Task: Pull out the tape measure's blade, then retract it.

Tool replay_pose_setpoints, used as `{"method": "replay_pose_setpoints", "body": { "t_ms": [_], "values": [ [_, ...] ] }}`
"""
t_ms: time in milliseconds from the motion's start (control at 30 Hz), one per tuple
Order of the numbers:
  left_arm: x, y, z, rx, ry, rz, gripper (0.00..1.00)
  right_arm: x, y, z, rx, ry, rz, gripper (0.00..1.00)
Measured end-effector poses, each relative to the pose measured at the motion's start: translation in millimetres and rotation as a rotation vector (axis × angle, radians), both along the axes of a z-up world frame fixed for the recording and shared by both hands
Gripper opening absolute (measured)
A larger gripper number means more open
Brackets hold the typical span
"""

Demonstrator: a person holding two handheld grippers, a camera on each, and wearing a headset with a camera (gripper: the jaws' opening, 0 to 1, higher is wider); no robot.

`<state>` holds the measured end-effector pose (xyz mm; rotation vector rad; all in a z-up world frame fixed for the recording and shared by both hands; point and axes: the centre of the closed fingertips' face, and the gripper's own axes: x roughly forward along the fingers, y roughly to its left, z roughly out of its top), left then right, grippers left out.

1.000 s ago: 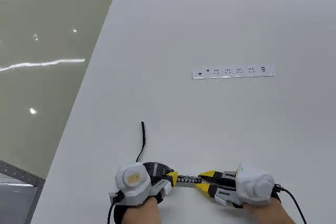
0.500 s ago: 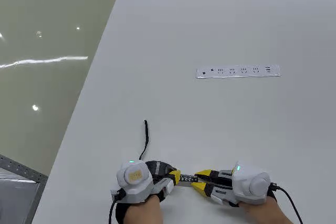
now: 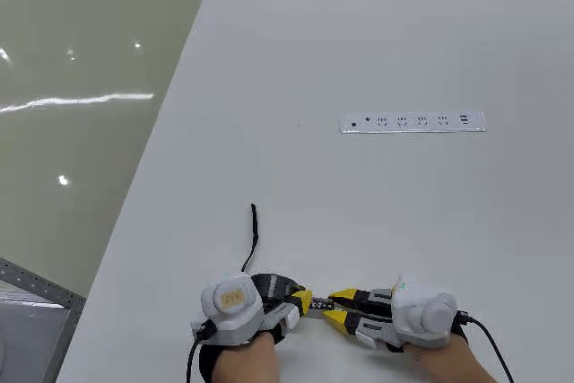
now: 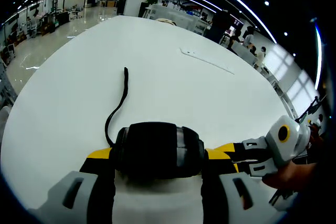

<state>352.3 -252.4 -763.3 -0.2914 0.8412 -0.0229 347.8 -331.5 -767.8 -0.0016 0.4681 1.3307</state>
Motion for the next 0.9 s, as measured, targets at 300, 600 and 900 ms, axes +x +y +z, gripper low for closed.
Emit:
{"method": "replay_pose_setpoints", "body": {
  "t_ms": [300,600,900],
  "values": [
    [0.7,0.9,-0.4,-0.018,-0.001,0.005,0.64,-0.4,8.0,2.1,-0.005,-0.008,0.017,0.12],
    [0.6,1.0,0.0,-0.025,-0.002,0.005,0.64,-1.0,15.0,1.0,-0.009,-0.013,0.032,0.12],
    [0.5,1.0,0.2,-0.031,0.000,0.007,0.64,-1.4,20.5,0.8,-0.014,-0.018,0.048,0.12]
  ]
}}
